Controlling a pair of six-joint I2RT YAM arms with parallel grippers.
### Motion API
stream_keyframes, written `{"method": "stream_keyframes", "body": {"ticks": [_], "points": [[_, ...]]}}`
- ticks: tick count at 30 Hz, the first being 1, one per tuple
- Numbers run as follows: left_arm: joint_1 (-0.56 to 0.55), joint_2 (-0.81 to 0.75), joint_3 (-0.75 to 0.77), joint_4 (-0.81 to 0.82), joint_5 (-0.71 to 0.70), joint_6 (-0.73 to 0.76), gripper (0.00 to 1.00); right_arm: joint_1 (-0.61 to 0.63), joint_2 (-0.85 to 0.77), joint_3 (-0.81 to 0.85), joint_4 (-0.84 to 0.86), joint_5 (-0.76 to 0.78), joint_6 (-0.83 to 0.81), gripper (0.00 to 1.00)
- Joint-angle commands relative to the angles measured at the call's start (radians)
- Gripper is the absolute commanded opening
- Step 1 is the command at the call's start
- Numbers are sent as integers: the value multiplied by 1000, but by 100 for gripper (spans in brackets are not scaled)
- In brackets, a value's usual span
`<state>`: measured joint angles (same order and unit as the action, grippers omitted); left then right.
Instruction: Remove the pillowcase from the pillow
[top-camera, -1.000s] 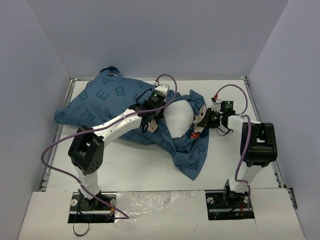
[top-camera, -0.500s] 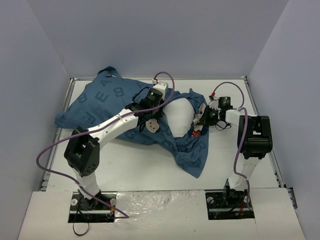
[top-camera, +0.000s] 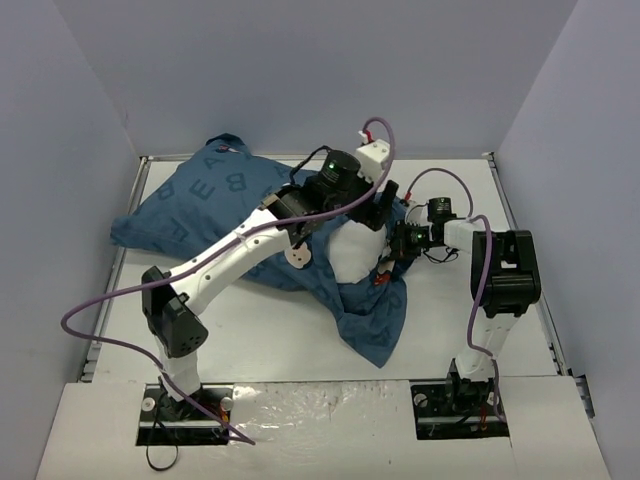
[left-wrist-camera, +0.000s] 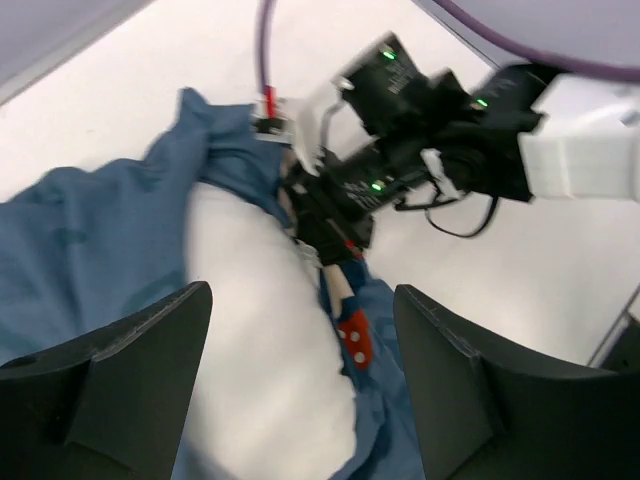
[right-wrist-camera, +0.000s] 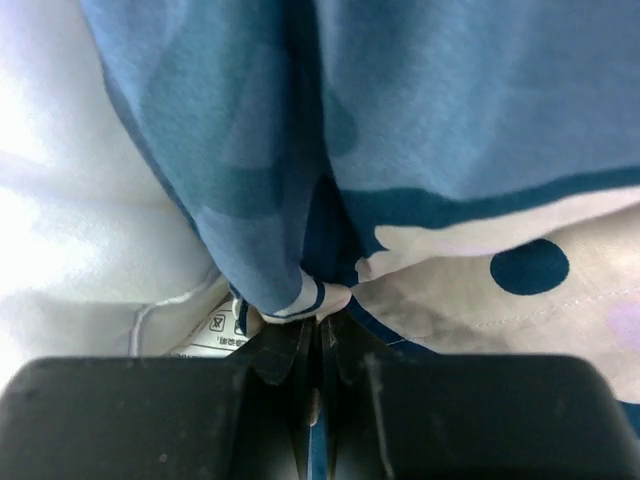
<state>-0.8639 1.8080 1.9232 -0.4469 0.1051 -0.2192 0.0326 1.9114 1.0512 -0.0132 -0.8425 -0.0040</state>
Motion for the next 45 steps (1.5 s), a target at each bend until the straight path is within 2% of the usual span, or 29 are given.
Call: {"method": "stream_keyframes", "body": {"ticks": [1, 7, 11, 12, 17, 23, 26, 29, 30, 32, 33, 37, 40, 41, 45], "points": [[-46, 66, 31, -116, 42, 44, 72, -10, -17, 0, -50, -43, -24, 0], [-86, 114, 5, -142, 13, 73, 74, -25, -14, 3, -48, -67, -13, 0], [-109, 172, 51, -183, -96, 128, 75, -28, -11, -2, -45, -79, -11, 0], [-113, 207, 72, -196, -160, 135, 75, -28, -11, -3, -44, -81, -11, 0], [-142, 361, 275, -346, -297, 171, 76, -28, -11, -3, -44, -76, -1, 0], [-175, 439, 278, -392, -547, 201, 75, -28, -15, -5, -39, -78, 2, 0], [-159, 482, 261, -424, -617, 176, 68, -28, -15, -8, -31, -81, 4, 0], [-141, 504, 223, -420, -692, 140, 40, -28, -20, -10, -27, -89, 4, 0], [-138, 504, 199, -402, -714, 133, 21, -28, -25, -11, -27, -90, 4, 0], [-127, 502, 177, -385, -757, 118, 7, -26, -28, -14, -27, -95, 4, 0], [-121, 501, 174, -375, -765, 109, 3, -28, -31, -14, -27, -98, 4, 0], [-96, 450, 140, -362, -716, 66, 2, -57, -37, -13, -27, -98, 4, 0], [-78, 312, 74, -293, -654, 6, 2, -68, -52, -11, -28, -64, 1, 0], [-61, 224, 13, -265, -639, -31, 2, -68, -57, -8, -27, -49, -4, 0], [-5, 29, -140, -120, -532, -114, 2, -68, -26, -2, -14, 37, 27, 0]]}}
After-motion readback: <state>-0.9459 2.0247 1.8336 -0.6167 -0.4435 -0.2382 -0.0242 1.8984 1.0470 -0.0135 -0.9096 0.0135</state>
